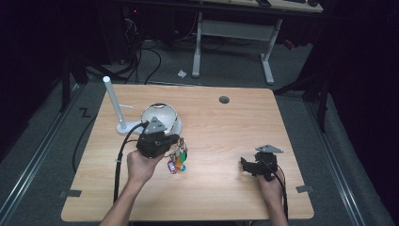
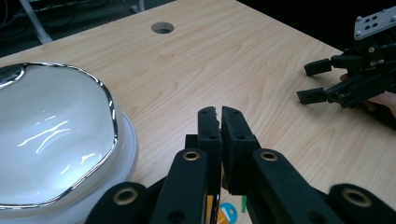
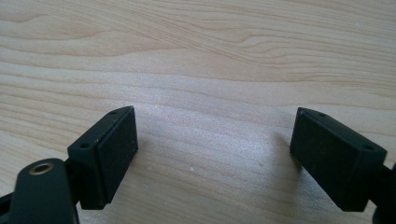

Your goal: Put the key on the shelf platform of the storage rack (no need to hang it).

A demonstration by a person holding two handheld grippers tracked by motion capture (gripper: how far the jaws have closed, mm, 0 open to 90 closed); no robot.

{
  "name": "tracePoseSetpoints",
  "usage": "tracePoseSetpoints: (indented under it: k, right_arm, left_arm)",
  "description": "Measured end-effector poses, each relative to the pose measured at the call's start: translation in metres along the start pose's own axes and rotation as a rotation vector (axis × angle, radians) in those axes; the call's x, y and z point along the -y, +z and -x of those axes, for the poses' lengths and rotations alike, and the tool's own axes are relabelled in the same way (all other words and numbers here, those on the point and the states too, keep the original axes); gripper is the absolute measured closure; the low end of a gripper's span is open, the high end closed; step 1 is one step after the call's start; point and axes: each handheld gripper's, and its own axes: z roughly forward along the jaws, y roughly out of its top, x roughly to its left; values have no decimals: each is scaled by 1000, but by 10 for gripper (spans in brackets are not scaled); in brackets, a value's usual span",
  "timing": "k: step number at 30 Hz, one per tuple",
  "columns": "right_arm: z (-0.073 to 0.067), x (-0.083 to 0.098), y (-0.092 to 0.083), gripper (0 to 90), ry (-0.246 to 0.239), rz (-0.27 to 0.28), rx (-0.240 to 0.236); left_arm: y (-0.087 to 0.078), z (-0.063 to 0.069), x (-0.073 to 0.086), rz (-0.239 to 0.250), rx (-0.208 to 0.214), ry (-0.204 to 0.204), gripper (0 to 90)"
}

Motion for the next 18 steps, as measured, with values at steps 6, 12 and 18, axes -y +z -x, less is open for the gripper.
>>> tracePoseSetpoints:
  k: [6,12,18]
  right_arm:
    - [0,0,0,151,0,0,0]
    - [0,0,0,152,-3,1,-1]
    - [0,0,0,151,0,0,-1]
  left_arm:
    - [-13,-4,-6,25,-4,-8,874]
    - [-26,-9,-11,36,-10,-15,874]
    - [-38,-17,-20,48,-8,-27,874]
